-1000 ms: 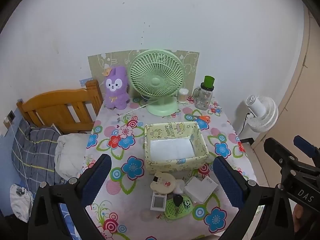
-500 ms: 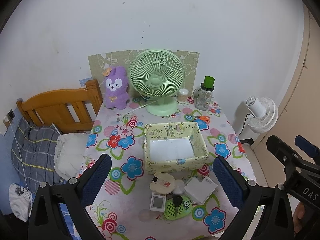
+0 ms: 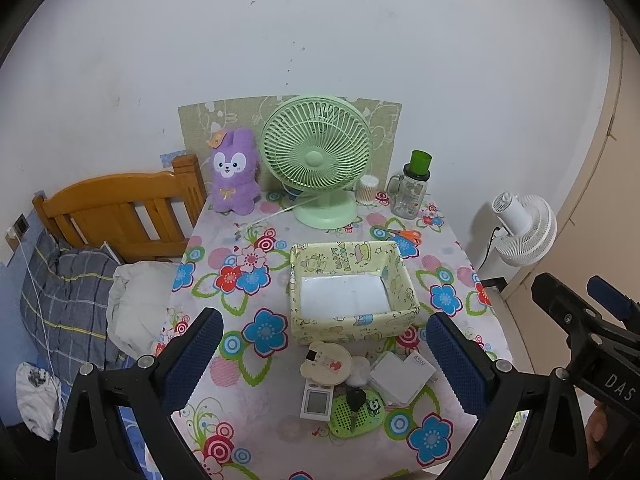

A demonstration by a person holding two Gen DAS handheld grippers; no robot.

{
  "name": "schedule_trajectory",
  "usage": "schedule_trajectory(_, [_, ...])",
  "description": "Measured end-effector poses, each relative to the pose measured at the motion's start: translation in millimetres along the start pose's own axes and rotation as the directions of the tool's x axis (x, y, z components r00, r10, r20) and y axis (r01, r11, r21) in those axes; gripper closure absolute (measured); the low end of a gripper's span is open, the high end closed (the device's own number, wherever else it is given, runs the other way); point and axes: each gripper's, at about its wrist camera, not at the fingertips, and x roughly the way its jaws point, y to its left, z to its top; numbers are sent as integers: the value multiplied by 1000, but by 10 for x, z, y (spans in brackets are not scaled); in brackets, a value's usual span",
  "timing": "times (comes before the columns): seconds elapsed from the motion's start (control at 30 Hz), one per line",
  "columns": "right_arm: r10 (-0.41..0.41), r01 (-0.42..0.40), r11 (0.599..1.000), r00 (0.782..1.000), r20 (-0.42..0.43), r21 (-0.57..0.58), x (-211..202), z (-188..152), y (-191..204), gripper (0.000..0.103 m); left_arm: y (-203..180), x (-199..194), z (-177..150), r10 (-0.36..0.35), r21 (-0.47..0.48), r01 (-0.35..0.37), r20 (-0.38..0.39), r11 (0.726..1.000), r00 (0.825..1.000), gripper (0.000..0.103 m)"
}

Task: Organize rigid objects

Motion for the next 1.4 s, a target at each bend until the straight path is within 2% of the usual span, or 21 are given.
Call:
schedule_trajectory(0.93, [-19, 20, 1000, 1000, 8, -9, 21, -5, 89, 0, 65, 55, -10, -10, -9, 10, 6, 1000, 1000, 1])
schedule_trajectory(1.4, [-10, 9, 1000, 1000, -27, -24, 218, -9, 69, 0, 84, 185, -28, -6, -20, 6, -5, 1000, 1000, 1])
